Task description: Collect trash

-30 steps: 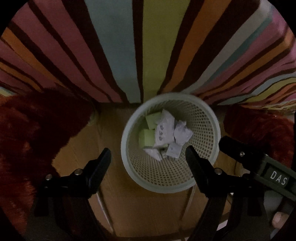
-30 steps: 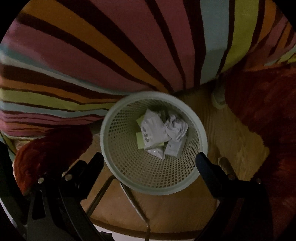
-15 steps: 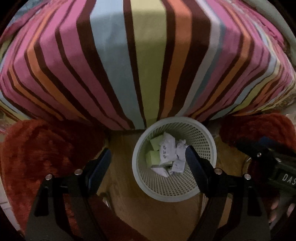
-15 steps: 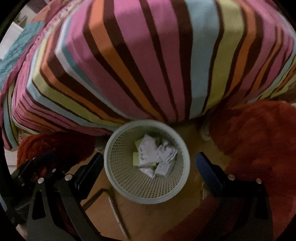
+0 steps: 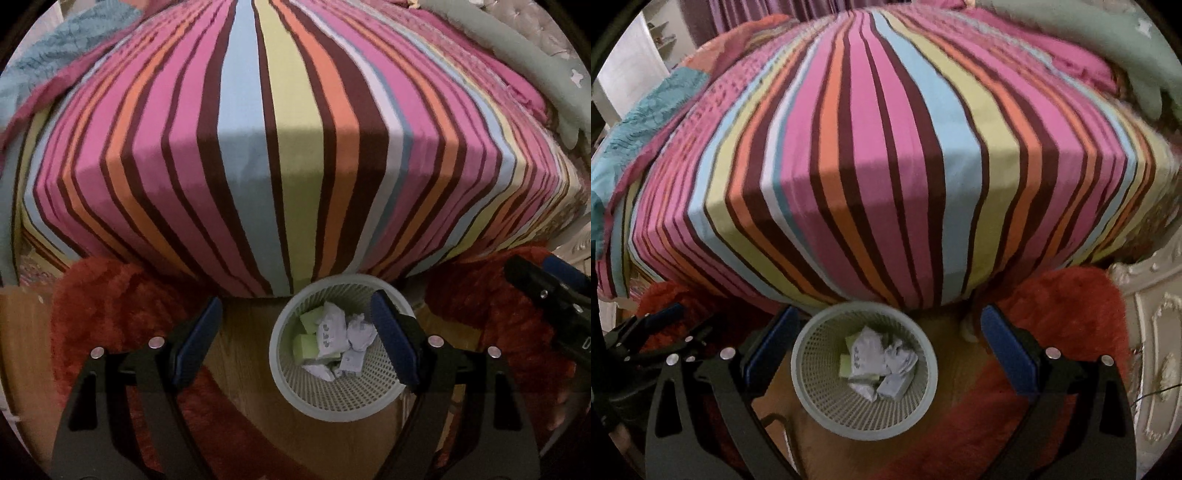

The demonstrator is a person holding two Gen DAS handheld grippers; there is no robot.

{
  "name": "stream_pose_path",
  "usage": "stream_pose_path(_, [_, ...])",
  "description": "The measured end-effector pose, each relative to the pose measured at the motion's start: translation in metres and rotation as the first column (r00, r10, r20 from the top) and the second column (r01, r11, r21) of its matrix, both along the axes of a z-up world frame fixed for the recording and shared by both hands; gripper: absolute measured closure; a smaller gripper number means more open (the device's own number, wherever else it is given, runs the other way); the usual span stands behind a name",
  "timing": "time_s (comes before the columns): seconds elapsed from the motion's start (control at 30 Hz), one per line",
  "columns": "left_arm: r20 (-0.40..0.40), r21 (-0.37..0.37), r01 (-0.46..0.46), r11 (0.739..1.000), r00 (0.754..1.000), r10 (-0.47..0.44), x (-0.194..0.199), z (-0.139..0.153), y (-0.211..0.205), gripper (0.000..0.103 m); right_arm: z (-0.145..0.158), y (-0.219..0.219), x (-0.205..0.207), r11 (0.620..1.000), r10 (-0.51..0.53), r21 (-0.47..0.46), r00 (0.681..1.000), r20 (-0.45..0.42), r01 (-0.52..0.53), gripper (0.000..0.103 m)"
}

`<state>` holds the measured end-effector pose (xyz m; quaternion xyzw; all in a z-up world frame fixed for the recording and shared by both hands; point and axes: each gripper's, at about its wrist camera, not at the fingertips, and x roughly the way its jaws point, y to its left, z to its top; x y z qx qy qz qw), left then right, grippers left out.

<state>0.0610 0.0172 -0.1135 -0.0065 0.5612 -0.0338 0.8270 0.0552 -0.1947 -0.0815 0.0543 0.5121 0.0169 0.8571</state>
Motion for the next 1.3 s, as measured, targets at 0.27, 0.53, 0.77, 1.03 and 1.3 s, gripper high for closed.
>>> stream_pose_path(0.27, [0.131,-0.055,0.005,0.998,0.991,0.002,-0.007,0.044,0.001,0.023,0.041,0.002,-0.010,1.000,-0.006,-0.029,0.984,0.181,0.011,0.008])
stream_pose_path(0.53, [0.229,-0.036,0.026,0.999,0.973,-0.017,-0.014,0.080,-0.008,0.023,0.068,-0.002,-0.019,0.999,-0.017,-0.029,0.961,0.275,0.026,0.008])
stream_pose_path(0.77, [0.275,-0.043,0.018,0.999,0.961,-0.005,-0.015,0.099,-0.006,0.023,0.087,-0.002,-0.026,0.999,-0.022,-0.016,0.946,0.322,0.029,0.008])
stream_pose_path(1.03, [0.284,-0.058,-0.002,0.998,0.959,0.018,-0.016,0.114,-0.001,0.023,0.103,0.000,-0.030,0.998,-0.018,-0.042,0.925,0.379,0.036,0.008])
stream_pose_path(1.3, [0.293,-0.054,0.001,0.999,0.956,0.015,-0.017,0.122,-0.001,0.023,0.116,0.000,-0.032,0.998,-0.020,-0.047,0.908,0.418,0.044,0.008])
